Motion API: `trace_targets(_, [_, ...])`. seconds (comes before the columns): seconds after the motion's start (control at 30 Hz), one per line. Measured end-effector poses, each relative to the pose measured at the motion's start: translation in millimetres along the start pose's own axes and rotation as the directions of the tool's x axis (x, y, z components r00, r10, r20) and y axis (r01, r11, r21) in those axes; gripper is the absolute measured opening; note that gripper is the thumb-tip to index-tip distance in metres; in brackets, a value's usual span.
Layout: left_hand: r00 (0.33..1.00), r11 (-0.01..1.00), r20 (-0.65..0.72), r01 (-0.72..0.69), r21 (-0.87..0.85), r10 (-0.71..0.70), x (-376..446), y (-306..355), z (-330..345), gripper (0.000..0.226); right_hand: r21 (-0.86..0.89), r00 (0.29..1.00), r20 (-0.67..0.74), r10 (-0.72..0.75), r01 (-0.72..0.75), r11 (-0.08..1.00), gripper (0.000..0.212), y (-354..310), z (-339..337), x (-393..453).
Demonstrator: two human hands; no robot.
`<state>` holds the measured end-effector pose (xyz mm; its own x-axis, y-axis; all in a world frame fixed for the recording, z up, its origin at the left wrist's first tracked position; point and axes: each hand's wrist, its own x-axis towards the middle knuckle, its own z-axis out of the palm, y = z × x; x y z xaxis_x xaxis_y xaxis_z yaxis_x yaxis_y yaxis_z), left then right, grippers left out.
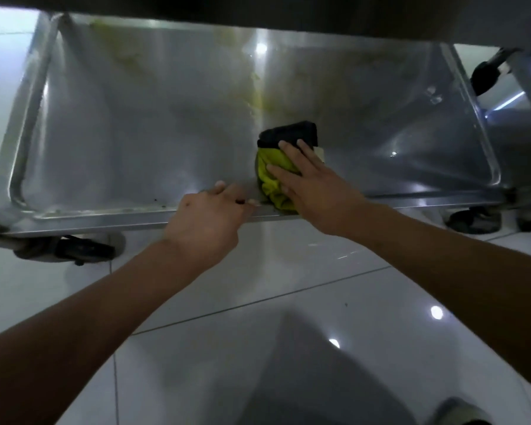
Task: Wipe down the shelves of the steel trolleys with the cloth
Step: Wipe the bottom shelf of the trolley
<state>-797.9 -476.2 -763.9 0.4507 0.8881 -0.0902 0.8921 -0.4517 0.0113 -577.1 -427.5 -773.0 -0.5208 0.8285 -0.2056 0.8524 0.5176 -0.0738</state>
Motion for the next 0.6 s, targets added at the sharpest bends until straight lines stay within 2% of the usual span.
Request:
trace_targets(0.13, [0.995,0.992,0.065,-0.076,0.101,0.07,19.8,14.4,-4.8,0.047,-0.162,0.993,0.083,-0.087,0.099,0.982,0.064,29.0,6.6,9.0])
trace_targets(0.2, [0.995,0.989,0.087,-0.066,0.133,0.054,27.3,18.6,-6.3,0.044,-0.13,0.995,0.03,-0.097,0.101,0.986,0.059,37.7,5.6,11.8])
trace_targets(0.27, [0.996,0.99,0.077,-0.045,0.135,0.034,31.4,21.5,-5.4,0.045,-0.001,0.995,-0.072,-0.062,0.062,0.998,0.051,39.5,4.2,10.2])
trace_targets(0.3, [0.999,0.993,0.04,-0.02,0.114,0.016,31.0,22.7,-5.7,0.045,0.063,0.992,-0.122,-0.041,0.049,0.997,0.048,38.0,5.7,9.1])
trace_targets(0.37, [0.991,0.997,-0.125,0.05,0.056,-0.043,25.5,28.6,-1.6,0.038,0.15,0.978,-0.209,-0.005,0.037,0.988,0.044,32.8,11.9,7.5])
trace_targets(0.47, [0.92,0.99,-0.368,0.113,-0.079,-0.135,19.3,42.6,17.5,0.016,0.242,0.96,-0.278,0.045,0.025,0.97,0.042,26.7,19.4,7.7])
trace_targets(0.6, [0.861,0.957,-0.454,0.114,-0.268,-0.23,23.0,72.9,29.8,0.024,0.218,0.965,-0.261,-0.003,0.062,0.974,0.043,34.2,17.9,9.3])
